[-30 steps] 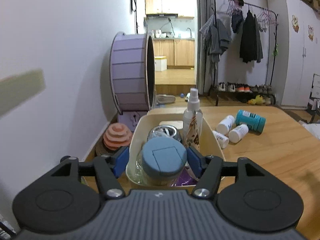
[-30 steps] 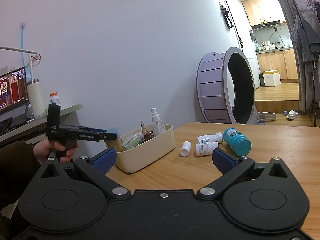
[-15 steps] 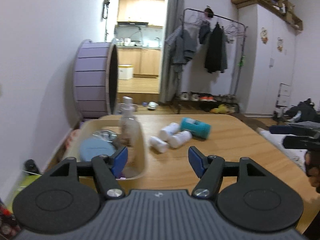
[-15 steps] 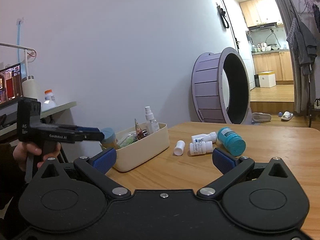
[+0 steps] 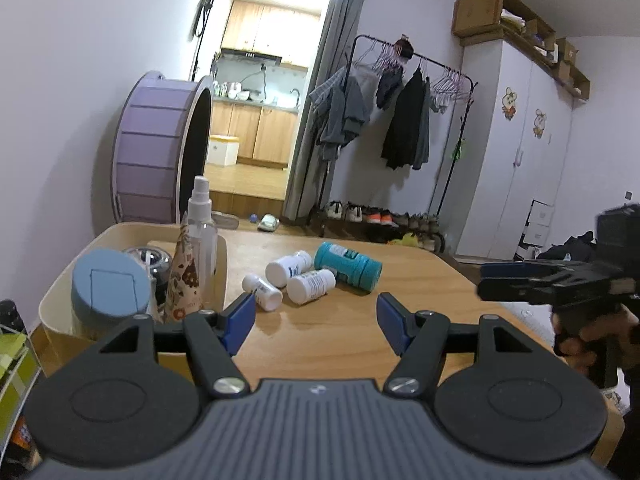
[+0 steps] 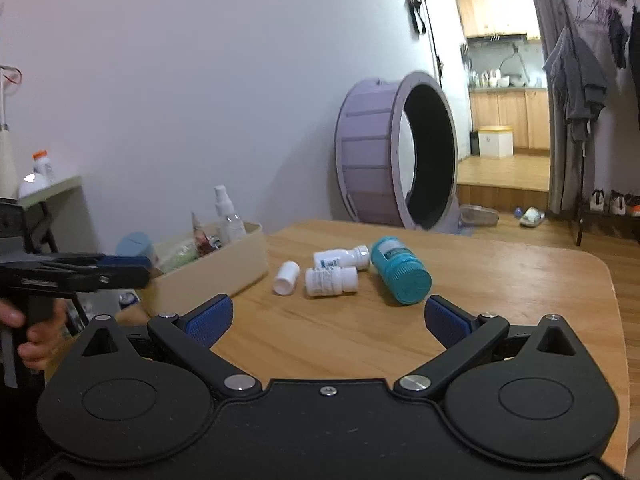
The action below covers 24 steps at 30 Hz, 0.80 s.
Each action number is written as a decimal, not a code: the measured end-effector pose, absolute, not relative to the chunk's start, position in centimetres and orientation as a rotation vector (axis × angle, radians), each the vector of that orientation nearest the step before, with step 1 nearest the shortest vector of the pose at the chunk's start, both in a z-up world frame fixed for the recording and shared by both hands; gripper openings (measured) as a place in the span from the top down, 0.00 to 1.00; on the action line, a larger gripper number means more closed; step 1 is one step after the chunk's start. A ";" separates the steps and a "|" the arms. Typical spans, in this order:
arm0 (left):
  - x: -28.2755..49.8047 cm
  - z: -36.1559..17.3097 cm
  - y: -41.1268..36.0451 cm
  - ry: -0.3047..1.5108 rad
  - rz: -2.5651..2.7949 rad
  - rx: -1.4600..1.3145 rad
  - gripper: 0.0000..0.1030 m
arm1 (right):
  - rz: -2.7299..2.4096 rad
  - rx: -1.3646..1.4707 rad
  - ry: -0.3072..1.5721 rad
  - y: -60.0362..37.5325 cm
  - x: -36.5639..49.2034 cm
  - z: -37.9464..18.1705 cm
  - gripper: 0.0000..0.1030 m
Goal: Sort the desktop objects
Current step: 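Move the right gripper to the teal-capped bottle and grasp it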
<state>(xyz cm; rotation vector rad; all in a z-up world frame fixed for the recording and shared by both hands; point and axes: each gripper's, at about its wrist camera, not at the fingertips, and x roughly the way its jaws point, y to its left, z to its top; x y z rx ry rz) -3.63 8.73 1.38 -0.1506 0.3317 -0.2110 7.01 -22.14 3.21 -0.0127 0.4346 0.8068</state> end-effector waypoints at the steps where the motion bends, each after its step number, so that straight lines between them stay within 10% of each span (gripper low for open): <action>1: -3.7 1.4 8.6 0.325 -0.211 -0.143 0.36 | 0.802 -0.031 0.438 -21.8 7.6 3.2 0.00; 22: -3.2 0.1 7.9 0.357 -0.245 -0.116 0.36 | 0.730 -0.179 0.569 -16.2 20.1 -1.8 0.23; 24: -3.2 0.1 8.0 0.358 -0.242 -0.119 0.36 | 0.739 -0.169 0.587 -16.1 20.5 -2.1 0.45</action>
